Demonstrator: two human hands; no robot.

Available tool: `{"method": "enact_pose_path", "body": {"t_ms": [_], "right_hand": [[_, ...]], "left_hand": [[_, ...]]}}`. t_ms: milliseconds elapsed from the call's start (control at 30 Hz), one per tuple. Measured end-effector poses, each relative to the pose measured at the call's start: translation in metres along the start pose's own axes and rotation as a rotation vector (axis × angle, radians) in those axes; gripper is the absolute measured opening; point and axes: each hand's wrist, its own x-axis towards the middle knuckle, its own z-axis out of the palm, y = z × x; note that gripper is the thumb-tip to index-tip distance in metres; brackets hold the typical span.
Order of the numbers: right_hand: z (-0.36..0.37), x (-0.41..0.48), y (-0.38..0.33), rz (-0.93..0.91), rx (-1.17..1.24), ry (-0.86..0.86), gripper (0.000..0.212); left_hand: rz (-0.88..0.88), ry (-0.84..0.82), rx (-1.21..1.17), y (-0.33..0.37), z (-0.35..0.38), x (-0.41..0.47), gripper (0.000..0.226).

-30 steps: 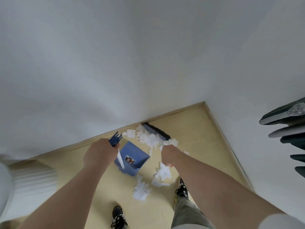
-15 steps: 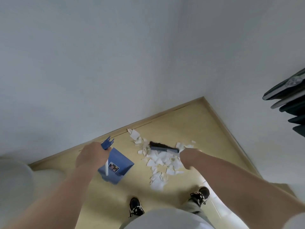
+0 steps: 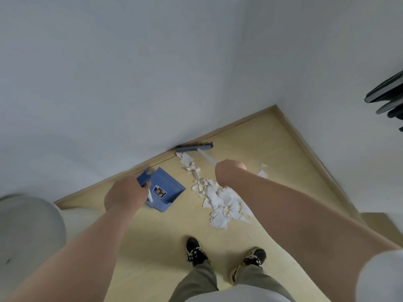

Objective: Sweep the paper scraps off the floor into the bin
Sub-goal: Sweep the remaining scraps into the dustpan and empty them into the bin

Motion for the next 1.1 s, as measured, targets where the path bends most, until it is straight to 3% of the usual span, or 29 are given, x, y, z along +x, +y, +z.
{"method": "enact_pose_path", "body": {"t_ms": [167,267,633,833,967,1100], "right_hand": [[0.035,0.029,-0.027,-0.079,-0.050,-0.137,0.017],[0.057,0.020,-0.022,-0.101,-0.140,-0.153,0.033],[0.099,-0.051,0.059,-0.062,-0.304,-0.245,0.035],[0.076,-0.090,0.108,-0.018,-0.314,-0.177,0.014],[0.074,-0.107,0.156,0.080,-0.220,-0.121,0.014],[0.095,-0.117,0.202,0.182,-0.050,-0.040,0.027]], "left_hand": [[0.005,0.030,0.020,-0.019,0.011,0.001,0.040],[-0.013,0.011,0.037,-0.027,0.015,0.000,0.039],[0.016,-0.044,0.071,-0.010,0.013,-0.021,0.035],[0.034,-0.066,0.094,0.003,0.017,-0.047,0.035],[0.049,-0.068,0.073,0.024,0.021,-0.061,0.042],[0.063,-0.057,0.082,0.052,0.027,-0.076,0.040]]}}
